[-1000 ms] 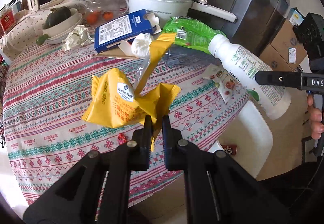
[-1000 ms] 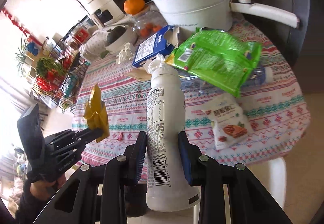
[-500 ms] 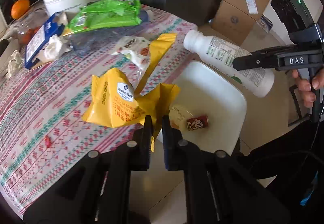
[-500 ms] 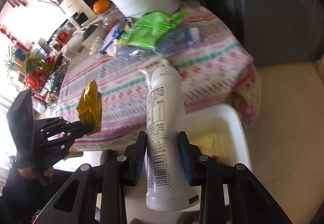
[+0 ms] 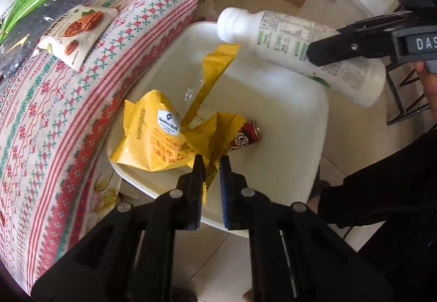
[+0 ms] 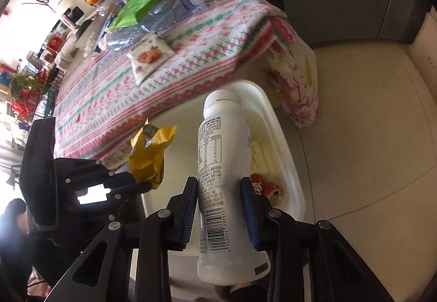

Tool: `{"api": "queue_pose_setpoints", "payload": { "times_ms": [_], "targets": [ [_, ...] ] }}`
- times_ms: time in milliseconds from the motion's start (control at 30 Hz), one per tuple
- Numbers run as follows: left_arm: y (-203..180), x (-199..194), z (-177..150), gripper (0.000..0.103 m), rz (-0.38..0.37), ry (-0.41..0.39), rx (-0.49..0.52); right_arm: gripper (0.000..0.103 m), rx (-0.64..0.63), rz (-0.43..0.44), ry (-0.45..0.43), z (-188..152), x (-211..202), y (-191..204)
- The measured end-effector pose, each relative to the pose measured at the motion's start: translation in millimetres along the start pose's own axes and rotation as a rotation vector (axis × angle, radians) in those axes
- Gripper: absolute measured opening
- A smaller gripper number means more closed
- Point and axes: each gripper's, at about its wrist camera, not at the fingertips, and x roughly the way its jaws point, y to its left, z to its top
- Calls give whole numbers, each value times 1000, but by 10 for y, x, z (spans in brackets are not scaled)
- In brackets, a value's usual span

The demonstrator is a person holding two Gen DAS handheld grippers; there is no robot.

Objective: Collect trash
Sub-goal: 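Carry the yellow bag and white bottle over the bin and open both tools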

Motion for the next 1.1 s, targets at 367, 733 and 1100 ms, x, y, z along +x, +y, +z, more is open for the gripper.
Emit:
{"api": "queue_pose_setpoints", "payload": {
  "times_ms": [367,733,1100],
  "targets": [
    [109,-247,-2,57,66,-57,-1,33,6,-22,23,-9,49,-112],
    [608,-751,-149,72,142,-104,-127,33,-24,-73,108,108,368,57],
    [897,-904,-425,79,173,-123,-234,33,-47,-161,253,234,991,232]
  ]
}}
